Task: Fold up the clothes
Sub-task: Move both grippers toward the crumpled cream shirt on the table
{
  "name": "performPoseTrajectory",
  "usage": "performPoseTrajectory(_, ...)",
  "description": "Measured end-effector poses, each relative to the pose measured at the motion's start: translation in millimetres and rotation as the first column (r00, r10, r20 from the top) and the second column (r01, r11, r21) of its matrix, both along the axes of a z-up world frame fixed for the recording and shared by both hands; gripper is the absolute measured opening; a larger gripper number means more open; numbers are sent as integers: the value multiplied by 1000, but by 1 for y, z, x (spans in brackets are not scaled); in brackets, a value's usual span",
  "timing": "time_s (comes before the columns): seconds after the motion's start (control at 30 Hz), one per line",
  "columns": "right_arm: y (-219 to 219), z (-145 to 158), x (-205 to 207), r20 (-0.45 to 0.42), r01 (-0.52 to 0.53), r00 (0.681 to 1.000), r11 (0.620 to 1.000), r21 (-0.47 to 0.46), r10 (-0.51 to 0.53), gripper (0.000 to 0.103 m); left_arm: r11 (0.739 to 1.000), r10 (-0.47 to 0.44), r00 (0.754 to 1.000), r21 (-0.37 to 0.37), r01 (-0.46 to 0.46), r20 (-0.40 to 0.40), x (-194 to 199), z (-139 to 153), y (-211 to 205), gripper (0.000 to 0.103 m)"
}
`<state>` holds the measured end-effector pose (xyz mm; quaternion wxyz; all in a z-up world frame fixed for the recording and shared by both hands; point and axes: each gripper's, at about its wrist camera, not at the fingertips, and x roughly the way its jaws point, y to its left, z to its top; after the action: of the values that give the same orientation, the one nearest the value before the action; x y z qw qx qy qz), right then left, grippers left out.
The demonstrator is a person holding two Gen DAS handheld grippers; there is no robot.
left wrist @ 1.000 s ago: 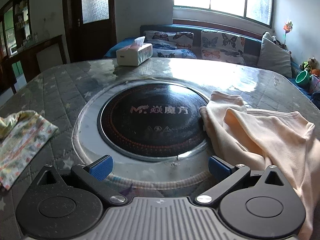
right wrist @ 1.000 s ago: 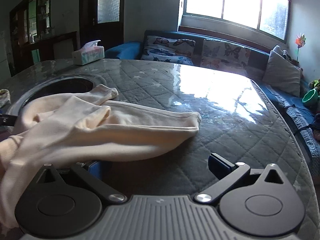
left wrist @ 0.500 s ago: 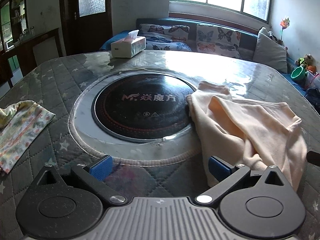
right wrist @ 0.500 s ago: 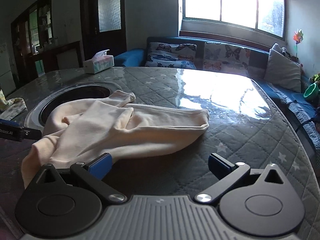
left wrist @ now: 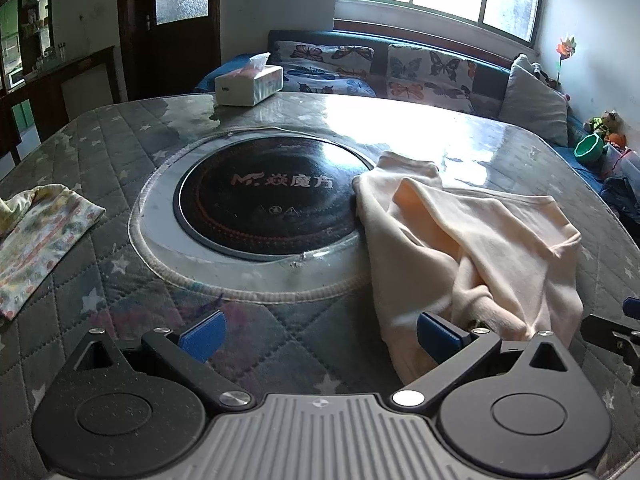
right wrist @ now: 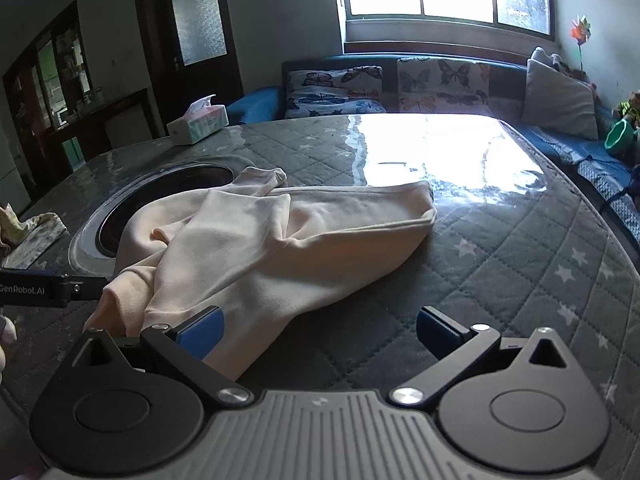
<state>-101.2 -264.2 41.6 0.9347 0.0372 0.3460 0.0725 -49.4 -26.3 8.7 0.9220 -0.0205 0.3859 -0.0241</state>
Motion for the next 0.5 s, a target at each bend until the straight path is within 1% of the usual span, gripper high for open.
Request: performPoseTrajectory(0.5,15,2,-8,-7,-9,1000,1000,-14,9,103,1000,-22,1000,9,22,-15,-11,-1,-13,103)
